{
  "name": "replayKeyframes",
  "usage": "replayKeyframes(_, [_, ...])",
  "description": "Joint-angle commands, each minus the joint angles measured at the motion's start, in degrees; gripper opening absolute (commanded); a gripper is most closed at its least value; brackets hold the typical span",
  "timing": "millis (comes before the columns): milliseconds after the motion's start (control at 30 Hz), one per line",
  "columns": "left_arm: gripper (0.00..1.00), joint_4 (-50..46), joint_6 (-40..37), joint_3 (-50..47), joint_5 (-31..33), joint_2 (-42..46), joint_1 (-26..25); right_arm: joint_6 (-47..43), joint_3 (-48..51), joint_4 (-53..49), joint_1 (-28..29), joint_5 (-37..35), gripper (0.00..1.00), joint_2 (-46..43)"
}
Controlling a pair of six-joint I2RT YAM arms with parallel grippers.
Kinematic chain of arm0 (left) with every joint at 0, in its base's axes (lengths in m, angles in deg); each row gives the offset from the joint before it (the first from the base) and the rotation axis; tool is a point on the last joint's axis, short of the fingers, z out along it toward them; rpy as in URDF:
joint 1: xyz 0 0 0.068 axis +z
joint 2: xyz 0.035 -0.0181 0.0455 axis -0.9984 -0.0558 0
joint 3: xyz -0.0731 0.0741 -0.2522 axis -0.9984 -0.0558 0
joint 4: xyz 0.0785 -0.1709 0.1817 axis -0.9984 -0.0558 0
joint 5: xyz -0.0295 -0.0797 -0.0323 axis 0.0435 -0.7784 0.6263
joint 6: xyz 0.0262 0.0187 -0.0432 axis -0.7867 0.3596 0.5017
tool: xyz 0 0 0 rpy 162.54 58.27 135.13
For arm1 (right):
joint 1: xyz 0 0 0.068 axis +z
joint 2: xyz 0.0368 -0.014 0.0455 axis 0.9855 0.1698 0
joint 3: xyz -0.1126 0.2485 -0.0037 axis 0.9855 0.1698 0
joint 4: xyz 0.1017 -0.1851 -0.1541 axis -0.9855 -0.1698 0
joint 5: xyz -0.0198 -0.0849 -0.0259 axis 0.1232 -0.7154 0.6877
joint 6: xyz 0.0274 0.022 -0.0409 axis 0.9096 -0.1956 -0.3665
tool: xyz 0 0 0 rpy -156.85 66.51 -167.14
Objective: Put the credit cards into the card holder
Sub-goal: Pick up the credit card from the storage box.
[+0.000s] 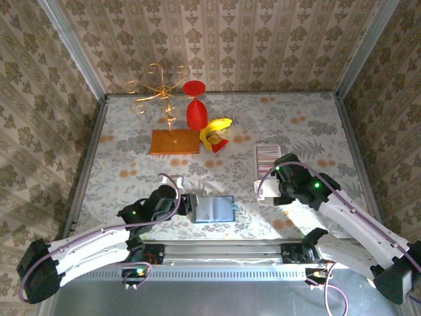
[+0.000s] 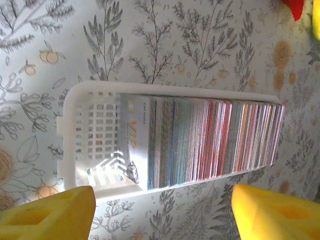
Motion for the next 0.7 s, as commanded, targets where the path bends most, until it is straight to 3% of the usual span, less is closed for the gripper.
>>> replayKeyframes(0, [0.42,0.60,-2.59,-0.44,-1.37,-0.06,-0.04,-5.31,0.57,3.95,-1.41,0.54,0.74,0.55])
replayKeyframes(667, [0.42,-1.08,-4.48,-0.62,-3.37,0.28,0.13,-9.16,5.87,11.01,-3.66,1.41,0.75,5.82])
